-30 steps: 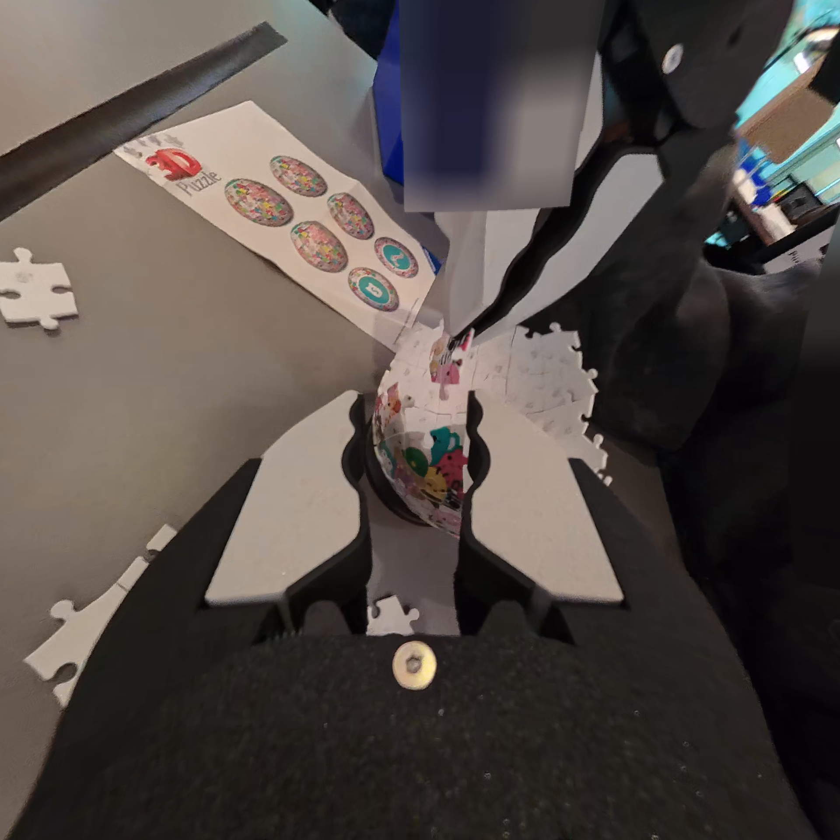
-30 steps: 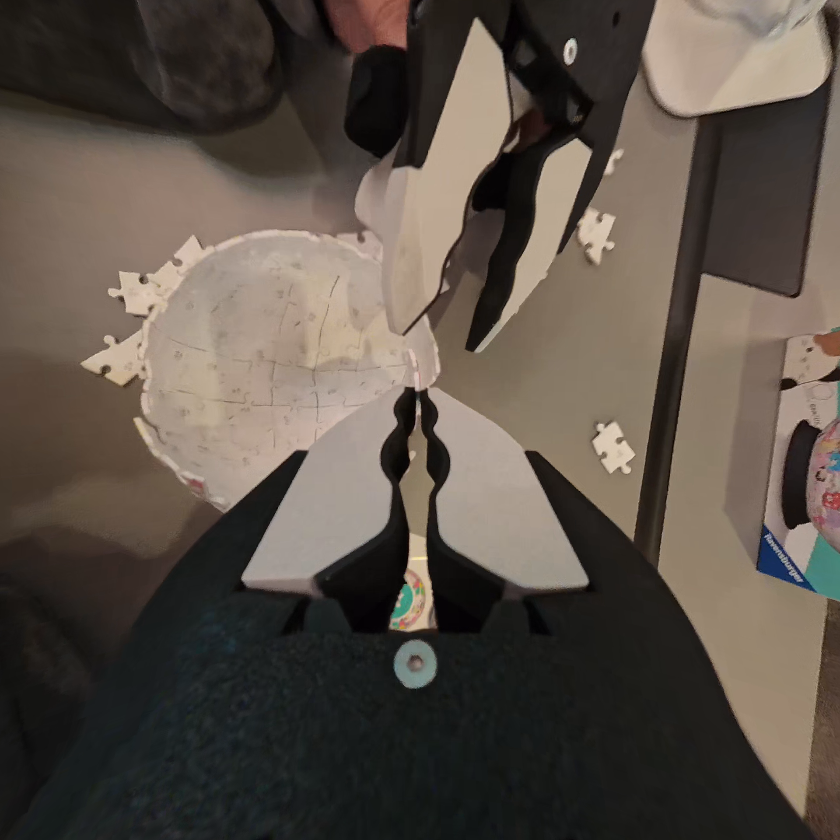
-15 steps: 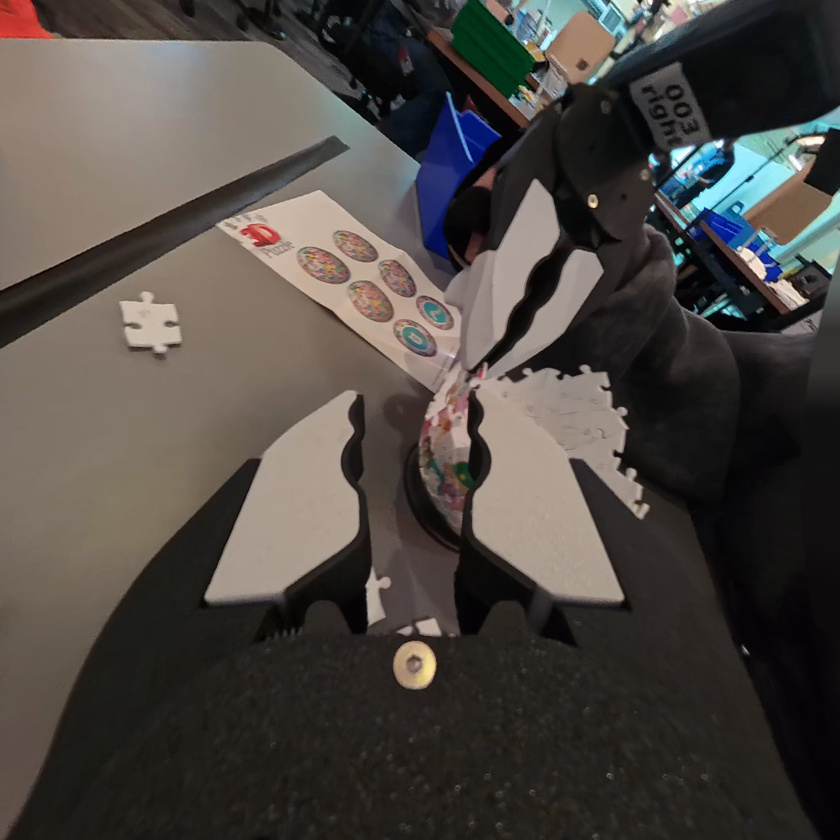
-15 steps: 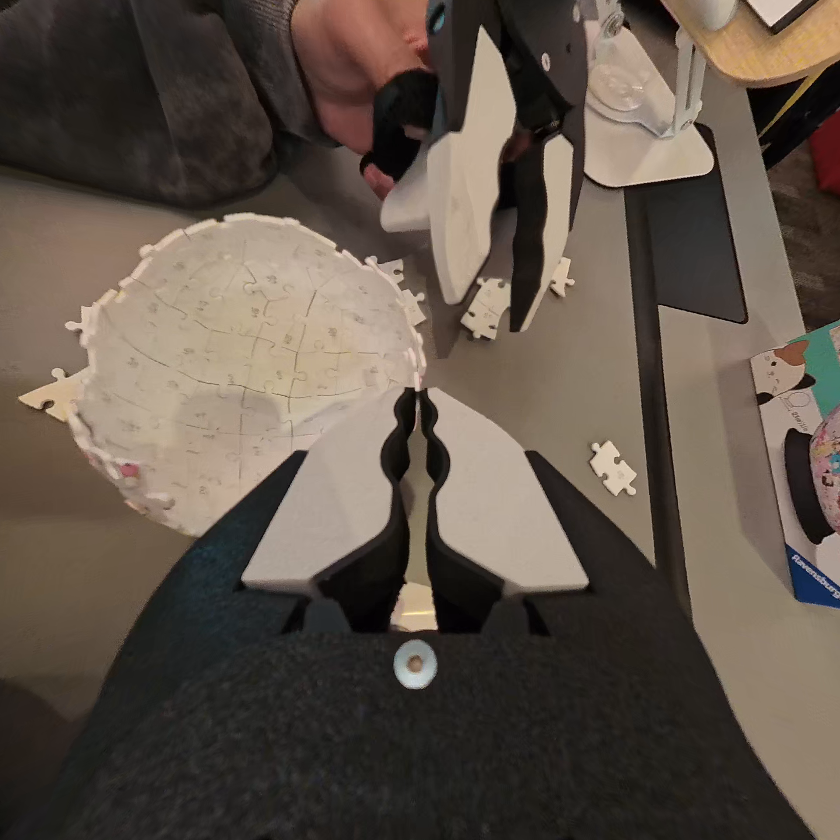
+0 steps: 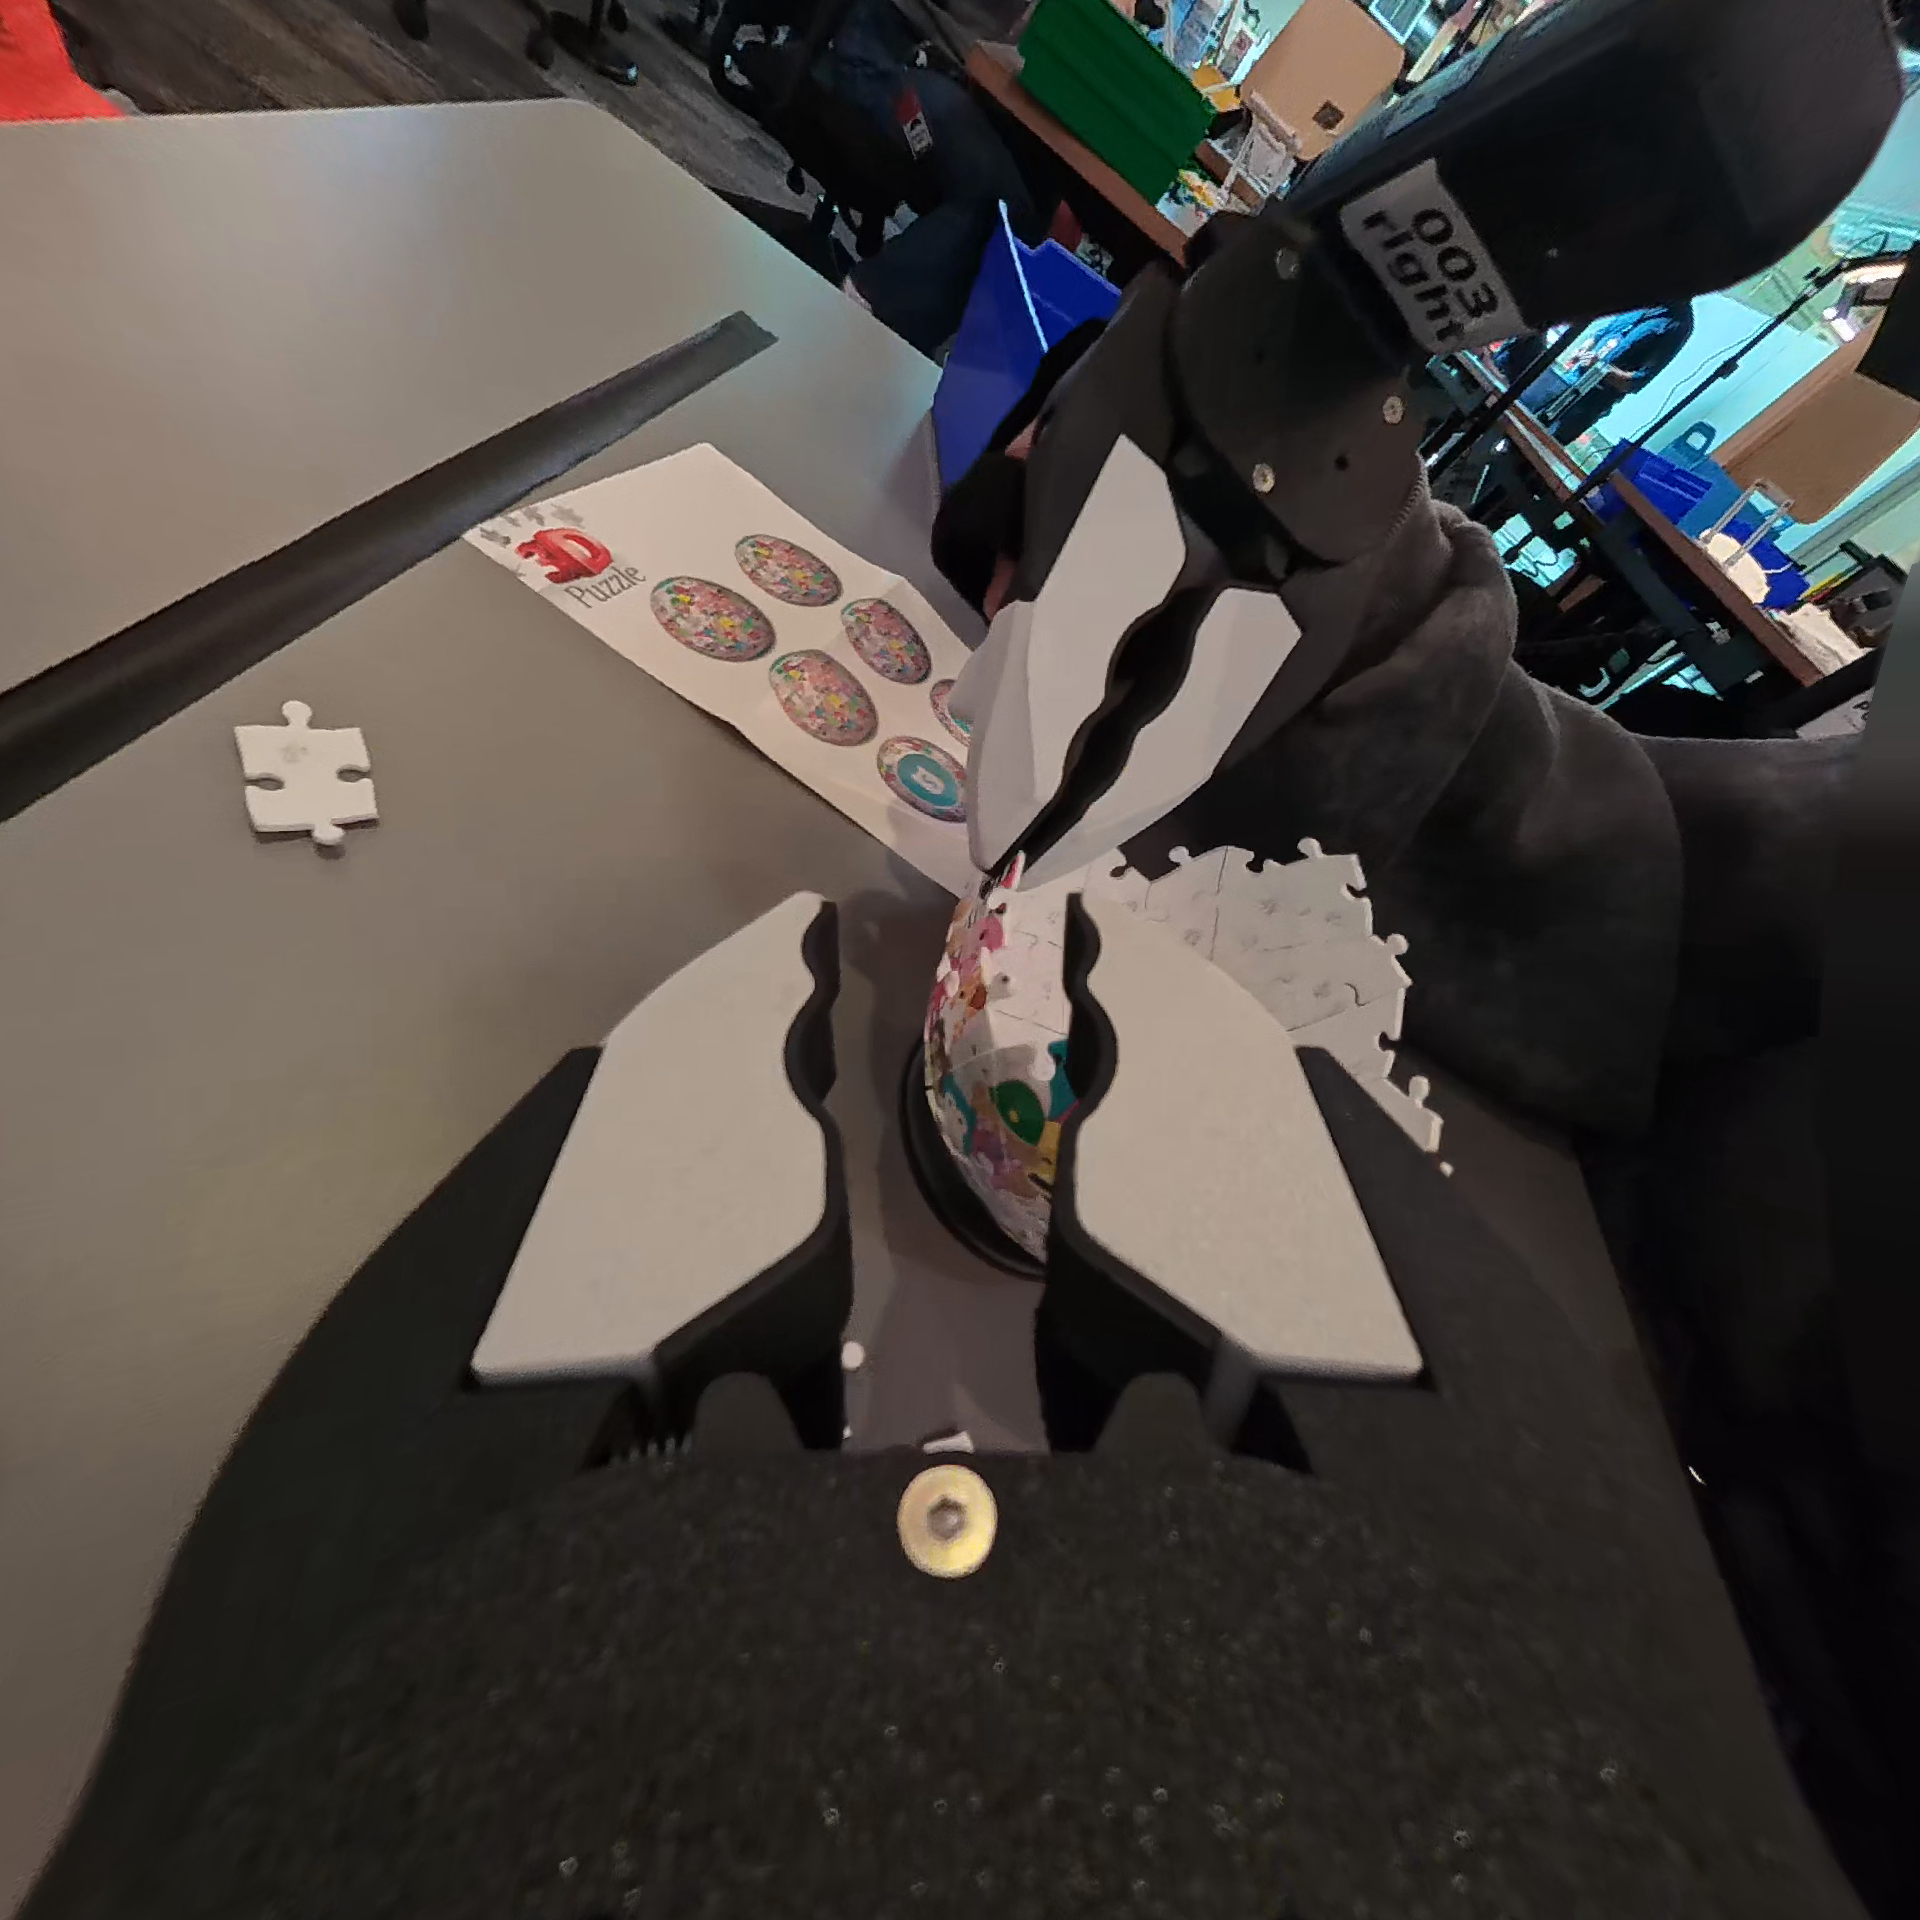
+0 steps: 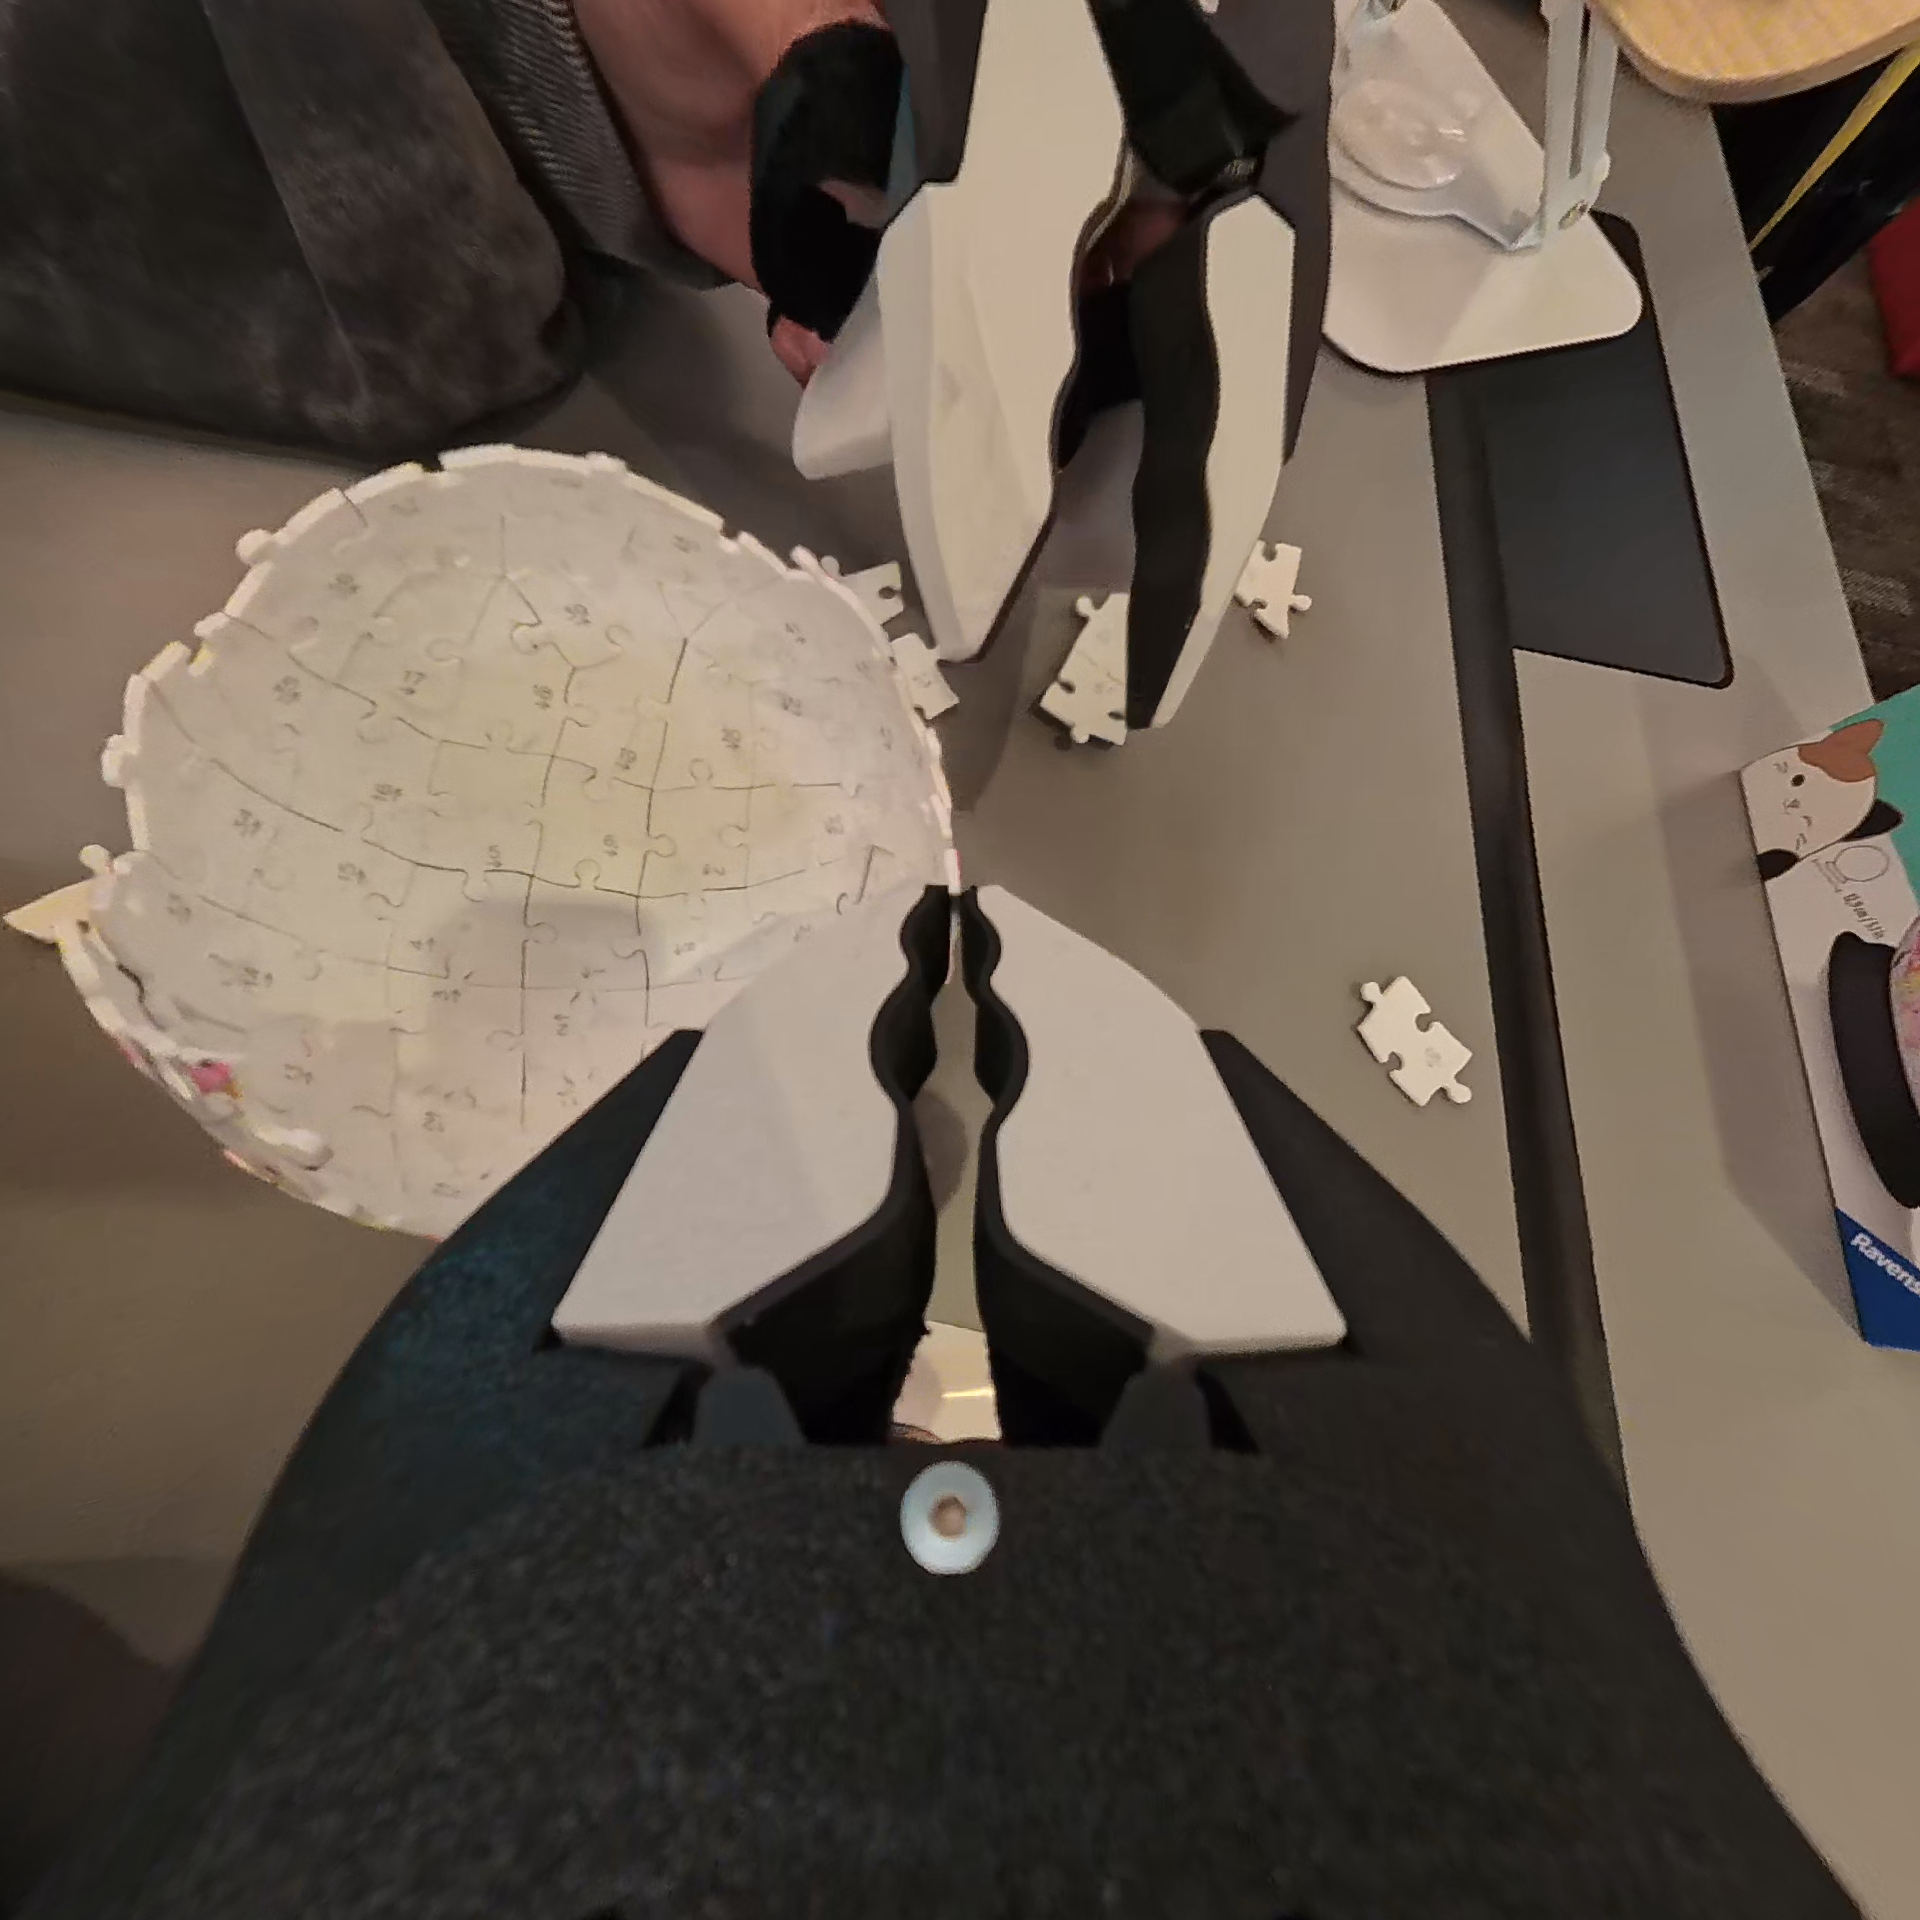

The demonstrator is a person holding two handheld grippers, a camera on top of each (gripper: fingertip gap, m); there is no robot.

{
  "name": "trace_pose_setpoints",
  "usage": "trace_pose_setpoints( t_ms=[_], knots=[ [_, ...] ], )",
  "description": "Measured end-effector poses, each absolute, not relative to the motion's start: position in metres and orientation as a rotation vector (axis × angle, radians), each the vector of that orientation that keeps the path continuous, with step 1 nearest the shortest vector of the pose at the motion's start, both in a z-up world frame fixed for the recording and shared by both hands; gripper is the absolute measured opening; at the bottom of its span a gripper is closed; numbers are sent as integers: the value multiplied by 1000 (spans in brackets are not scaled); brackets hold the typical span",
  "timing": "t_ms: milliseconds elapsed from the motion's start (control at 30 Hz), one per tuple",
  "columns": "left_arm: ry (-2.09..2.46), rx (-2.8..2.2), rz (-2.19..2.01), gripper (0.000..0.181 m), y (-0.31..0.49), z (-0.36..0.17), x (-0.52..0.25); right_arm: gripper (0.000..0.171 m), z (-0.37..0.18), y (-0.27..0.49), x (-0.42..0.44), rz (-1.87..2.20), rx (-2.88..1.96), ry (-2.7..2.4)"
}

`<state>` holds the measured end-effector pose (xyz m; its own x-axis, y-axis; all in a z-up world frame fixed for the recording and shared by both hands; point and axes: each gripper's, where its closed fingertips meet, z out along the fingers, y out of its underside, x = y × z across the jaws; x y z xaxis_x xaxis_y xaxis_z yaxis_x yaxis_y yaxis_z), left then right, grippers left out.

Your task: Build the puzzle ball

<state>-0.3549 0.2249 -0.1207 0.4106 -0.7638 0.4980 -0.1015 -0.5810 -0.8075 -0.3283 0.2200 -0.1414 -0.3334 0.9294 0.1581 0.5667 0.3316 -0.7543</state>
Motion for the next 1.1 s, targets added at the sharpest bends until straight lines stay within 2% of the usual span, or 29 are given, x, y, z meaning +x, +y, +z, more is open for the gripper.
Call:
trace_pose_setpoints(
  t_ms=[733,933,1100],
  knots=[
    [806,-2015,-1189,38,216,-124,-347,2,-146,221,-334,802,-1469,-1986],
    [673,-2084,-1199,26,233,-151,-371,2,-147,223,-336,784,-1461,-1978],
    [786,-2151,-1106,12,229,-174,-364,3,-147,225,-338,750,-1433,-1979]
  ],
)
